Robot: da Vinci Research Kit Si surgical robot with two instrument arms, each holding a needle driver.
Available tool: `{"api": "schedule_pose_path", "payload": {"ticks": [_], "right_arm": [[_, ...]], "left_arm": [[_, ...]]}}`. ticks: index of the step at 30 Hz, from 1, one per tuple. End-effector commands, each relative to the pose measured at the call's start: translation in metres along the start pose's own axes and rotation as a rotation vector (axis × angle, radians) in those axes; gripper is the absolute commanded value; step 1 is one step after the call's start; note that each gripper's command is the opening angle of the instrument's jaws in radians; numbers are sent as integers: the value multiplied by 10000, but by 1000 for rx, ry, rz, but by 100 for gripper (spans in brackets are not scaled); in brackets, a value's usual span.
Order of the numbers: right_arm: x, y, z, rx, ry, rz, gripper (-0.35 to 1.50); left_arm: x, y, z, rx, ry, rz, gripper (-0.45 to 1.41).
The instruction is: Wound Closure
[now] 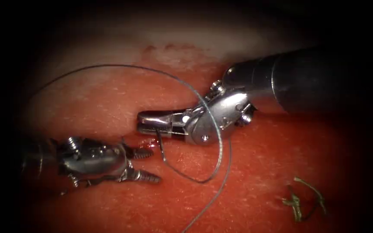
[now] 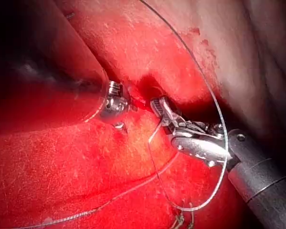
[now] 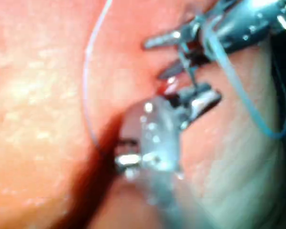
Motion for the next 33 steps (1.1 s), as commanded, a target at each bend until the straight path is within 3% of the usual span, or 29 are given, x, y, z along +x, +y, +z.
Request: {"api": "schedule_pose_path", "payload": {"ticks": [1,14,33], "right_arm": [[-5,-4,5,0,1,14,-35],[-14,-8,2,42,-42,221,-35],[-20,-16,6,67,-82,350,-35]], "left_arm": [[-4,3,9,-4,-1,0,52],[-4,4,9,-3,-1,-1,51],[-4,6,9,0,-9,-2,48]]}}
